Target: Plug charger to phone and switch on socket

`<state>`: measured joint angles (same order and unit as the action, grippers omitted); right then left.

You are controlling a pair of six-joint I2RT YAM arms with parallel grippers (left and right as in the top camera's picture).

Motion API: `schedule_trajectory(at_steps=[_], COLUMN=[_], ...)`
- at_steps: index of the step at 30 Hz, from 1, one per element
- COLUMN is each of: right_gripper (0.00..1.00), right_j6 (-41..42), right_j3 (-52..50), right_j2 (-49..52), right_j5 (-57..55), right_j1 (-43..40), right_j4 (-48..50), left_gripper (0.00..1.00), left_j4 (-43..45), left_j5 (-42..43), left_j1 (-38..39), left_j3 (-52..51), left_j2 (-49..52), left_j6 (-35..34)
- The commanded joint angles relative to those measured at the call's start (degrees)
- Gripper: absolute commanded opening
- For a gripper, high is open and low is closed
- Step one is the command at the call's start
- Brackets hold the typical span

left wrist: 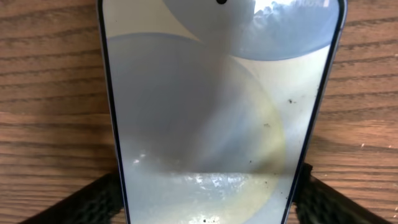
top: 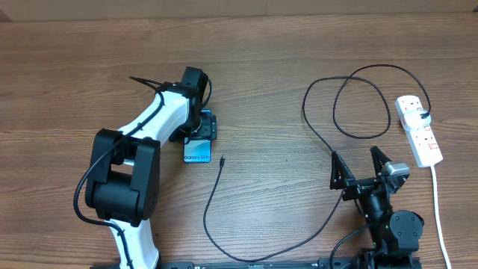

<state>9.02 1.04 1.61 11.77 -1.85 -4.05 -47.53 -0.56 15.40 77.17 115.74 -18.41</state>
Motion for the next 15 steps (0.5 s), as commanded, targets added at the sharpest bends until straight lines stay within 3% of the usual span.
schedule_trajectory(at_steps=[1, 4, 15], right_gripper=[1.00, 1.00, 1.00], right_j6=[0.09, 0.09, 0.09], right_j3=[-0.59, -0.59, -0.59], right_j2=[-0.24, -0.24, -0.24], right_j5=[-0.11, -0.11, -0.11], right_j1=[-0.15, -0.15, -0.15], right_j4=[0.31, 0.31, 0.31], left_gripper=[0.75, 0.70, 0.69], left_j4=[-0.31, -0.83, -0.85], left_j5=[0.20, 0.20, 1.07], left_j1=[0.33, 0.33, 0.26], left_j3=[-1.05, -1.05, -1.05], left_j2=[0.22, 0.22, 0.22], left_j6=[0.00, 0.00, -0.02])
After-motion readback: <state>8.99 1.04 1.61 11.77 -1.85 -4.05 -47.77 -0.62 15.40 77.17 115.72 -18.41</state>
